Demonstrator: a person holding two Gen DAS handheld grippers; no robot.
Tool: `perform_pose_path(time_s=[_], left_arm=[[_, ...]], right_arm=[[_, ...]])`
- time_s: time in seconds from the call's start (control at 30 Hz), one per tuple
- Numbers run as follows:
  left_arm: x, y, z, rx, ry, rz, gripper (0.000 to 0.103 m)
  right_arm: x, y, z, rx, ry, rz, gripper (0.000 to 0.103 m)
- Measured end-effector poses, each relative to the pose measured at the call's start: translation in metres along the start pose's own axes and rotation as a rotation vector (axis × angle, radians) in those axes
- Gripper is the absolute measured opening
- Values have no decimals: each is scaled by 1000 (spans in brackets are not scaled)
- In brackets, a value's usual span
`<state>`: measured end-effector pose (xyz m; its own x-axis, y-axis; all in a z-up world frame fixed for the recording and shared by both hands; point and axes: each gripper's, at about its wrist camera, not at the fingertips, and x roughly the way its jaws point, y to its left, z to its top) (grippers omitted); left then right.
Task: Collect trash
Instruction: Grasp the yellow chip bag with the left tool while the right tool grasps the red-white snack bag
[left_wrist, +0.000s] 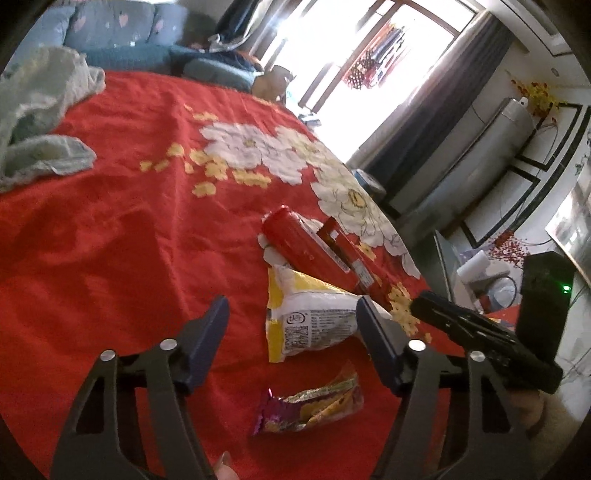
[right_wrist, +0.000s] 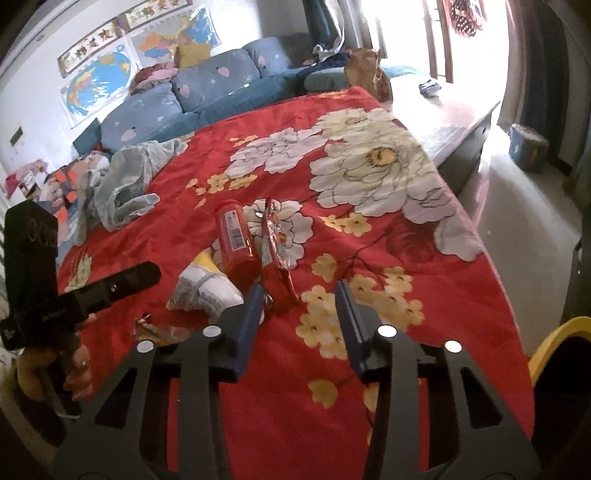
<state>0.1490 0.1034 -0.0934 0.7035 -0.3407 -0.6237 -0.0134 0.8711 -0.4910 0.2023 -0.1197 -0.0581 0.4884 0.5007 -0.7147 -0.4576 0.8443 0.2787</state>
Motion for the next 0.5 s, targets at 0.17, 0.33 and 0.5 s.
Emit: perform_pose_path(time_s=[0.17, 0.33, 0.5], left_arm=[[16, 5, 2, -19, 54, -13, 61], [27, 8, 3, -31, 81, -28, 61], [34, 5, 4, -36, 96, -50, 62]], right_arm=[[23, 2, 6, -7, 45, 41, 26], [44, 1, 7, -7, 92, 69, 15], [44, -7, 5, 15, 87, 97, 11]])
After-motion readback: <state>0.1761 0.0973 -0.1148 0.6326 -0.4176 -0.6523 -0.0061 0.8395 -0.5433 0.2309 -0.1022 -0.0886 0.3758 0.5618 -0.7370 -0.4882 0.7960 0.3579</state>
